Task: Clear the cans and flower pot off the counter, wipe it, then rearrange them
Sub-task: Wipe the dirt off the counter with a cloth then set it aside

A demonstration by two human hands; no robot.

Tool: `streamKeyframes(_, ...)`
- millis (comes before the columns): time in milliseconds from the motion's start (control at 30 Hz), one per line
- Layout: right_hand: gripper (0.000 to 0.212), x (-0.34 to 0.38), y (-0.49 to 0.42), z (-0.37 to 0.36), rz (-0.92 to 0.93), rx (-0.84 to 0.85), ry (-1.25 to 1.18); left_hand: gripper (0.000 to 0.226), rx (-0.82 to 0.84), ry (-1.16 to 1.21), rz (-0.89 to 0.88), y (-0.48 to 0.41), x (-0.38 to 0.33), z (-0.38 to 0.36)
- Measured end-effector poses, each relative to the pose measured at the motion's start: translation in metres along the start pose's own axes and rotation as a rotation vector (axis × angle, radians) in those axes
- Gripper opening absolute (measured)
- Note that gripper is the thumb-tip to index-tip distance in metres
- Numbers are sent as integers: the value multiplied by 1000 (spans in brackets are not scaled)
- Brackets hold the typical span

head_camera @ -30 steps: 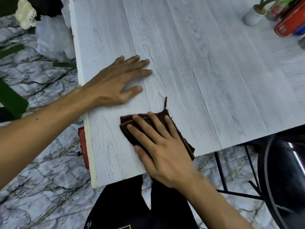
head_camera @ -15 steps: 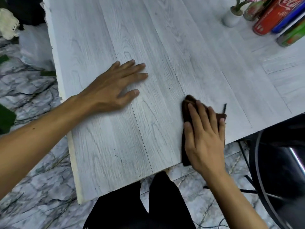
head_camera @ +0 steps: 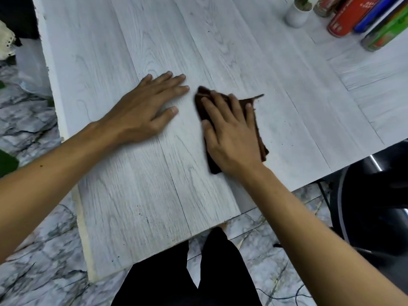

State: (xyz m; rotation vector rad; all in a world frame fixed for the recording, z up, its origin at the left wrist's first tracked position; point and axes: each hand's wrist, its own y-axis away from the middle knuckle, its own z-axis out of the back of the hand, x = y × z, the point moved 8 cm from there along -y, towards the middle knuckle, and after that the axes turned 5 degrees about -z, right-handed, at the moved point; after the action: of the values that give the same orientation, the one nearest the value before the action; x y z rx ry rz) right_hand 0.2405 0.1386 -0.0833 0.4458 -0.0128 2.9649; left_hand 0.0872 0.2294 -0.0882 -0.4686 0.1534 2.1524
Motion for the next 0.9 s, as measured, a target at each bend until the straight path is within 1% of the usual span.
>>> streamKeyframes(100,54,24,22,-9,119,28,19,57,-10,7,9,0,0,1)
streamKeyframes(200,53,31,51,-13,186,49,14,57,-4,1,7,-2,-2,0)
streamKeyframes(300,53,26,79,-15,232,73,-2,55,-8,0,-12,-3,-10,-1)
streamKeyframes(400,53,9,98,-12,226,77,-14,55,2,-1,-26,-6,-19,-6)
streamKeyframes(533,54,-30,108,1,126,42,-18,56,0,10,-30,-15,-31,-11)
streamKeyframes(767,55,-113,98,28,-207,-36,-26,58,4,-7,-21,-29,-40,-15)
streamKeyframes(900,54,-150,70,36,-342,-65,-23,59,10,-9,-14,-39,-41,-19)
